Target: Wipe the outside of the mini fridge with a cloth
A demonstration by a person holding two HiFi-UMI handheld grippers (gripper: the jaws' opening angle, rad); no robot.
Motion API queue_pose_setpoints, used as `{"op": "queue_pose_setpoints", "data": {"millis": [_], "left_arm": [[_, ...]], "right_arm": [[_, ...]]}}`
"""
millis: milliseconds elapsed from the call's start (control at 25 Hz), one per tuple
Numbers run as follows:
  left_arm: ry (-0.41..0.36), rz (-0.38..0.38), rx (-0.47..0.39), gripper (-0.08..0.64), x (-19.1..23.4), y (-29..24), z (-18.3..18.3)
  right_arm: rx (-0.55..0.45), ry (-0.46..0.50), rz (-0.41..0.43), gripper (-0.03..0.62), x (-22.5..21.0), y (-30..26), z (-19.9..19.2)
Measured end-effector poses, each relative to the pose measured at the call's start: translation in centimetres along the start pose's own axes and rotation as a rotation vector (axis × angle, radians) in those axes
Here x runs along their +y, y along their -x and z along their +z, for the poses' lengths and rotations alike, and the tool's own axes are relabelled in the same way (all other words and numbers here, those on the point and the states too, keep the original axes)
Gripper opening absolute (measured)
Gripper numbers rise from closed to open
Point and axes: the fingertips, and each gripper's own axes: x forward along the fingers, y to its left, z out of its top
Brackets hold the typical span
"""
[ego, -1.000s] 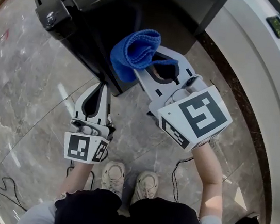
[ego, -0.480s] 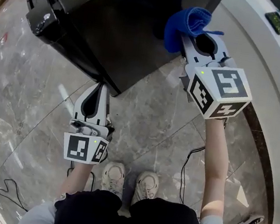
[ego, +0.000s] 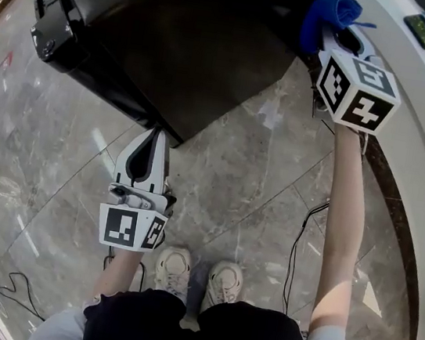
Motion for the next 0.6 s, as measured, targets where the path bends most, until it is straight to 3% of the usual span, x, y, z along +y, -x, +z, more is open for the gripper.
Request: {"op": "queue_pose_setpoints", "data": {"millis": [360, 600], "left_arm": [[0.001, 0.015, 0.019, 0.005, 0.4, 0.3, -0.5], [-0.006, 0.022, 0.015, 0.005, 0.7, 0.6, -0.2]], "right_arm": [[0.026, 0.011, -0.118, 0.072, -3.3, -1.2, -0.5], [0.062, -0.044, -0.182, 0.072, -5.3, -2.0, -1.6]]}}
